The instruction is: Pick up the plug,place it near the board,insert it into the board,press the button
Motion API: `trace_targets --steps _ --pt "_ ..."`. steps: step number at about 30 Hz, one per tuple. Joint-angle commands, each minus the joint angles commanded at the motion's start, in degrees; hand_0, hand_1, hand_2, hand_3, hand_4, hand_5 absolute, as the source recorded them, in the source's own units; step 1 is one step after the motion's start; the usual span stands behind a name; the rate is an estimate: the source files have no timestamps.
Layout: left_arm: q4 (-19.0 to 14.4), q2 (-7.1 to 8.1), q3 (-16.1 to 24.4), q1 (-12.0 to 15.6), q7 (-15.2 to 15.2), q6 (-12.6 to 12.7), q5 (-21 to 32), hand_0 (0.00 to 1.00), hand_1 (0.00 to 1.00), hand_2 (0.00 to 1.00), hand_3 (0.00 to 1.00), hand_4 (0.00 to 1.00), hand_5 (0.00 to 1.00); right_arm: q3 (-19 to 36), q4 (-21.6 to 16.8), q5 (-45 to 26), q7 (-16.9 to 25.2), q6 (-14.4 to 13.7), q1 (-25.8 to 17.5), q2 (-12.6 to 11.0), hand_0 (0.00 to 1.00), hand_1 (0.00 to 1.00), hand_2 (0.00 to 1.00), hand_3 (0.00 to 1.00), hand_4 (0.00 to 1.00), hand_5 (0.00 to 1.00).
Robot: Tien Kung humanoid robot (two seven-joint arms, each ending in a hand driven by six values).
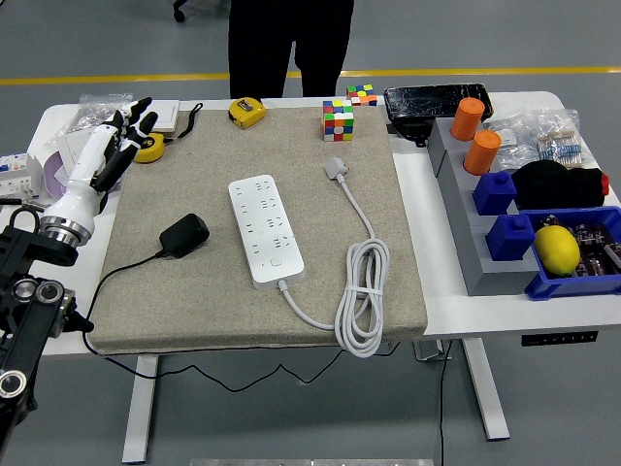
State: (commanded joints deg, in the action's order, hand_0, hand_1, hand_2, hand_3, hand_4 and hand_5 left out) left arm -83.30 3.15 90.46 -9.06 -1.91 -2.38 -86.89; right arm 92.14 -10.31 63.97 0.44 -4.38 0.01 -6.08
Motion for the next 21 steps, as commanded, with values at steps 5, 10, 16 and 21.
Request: trace_targets --steps 5,10,16,21 --pt "-4.46 -1.35 3.28 4.55 0.73 -1.48 11.98 0.958 0.998 0.962 0.948 0.998 0.998 0.33 0.00 0.34 0.05 -0.01 0.08 0.13 0.907 0.840 0.788 0.789 0.998 0.998" --pt "-5.80 -2.44 6.36 9.25 1.18 -2.29 24.65 0.958 0.998 0.962 0.948 0.998 0.998 0.37 0.00 0.90 0.17 0.14 0.28 0.52 0.907 0.840 0.788 0.789 0.998 0.998" --pt "-4.78 -2.85 7.07 12.29 2.50 -3.20 36.82 0.917 0.960 0.909 0.900 0.998 0.998 0.69 0.00 1.95 0.16 0.18 0.91 0.69 0.908 0.841 0.789 0.789 0.998 0.998" --pt "-4.12 -2.93 7.65 12.75 3.56 -3.61 28.43 0.868 0.899 0.861 0.848 0.998 0.998 0.53 0.00 2.60 0.07 0.34 1.29 0.96 0.907 0.841 0.789 0.789 0.998 0.998"
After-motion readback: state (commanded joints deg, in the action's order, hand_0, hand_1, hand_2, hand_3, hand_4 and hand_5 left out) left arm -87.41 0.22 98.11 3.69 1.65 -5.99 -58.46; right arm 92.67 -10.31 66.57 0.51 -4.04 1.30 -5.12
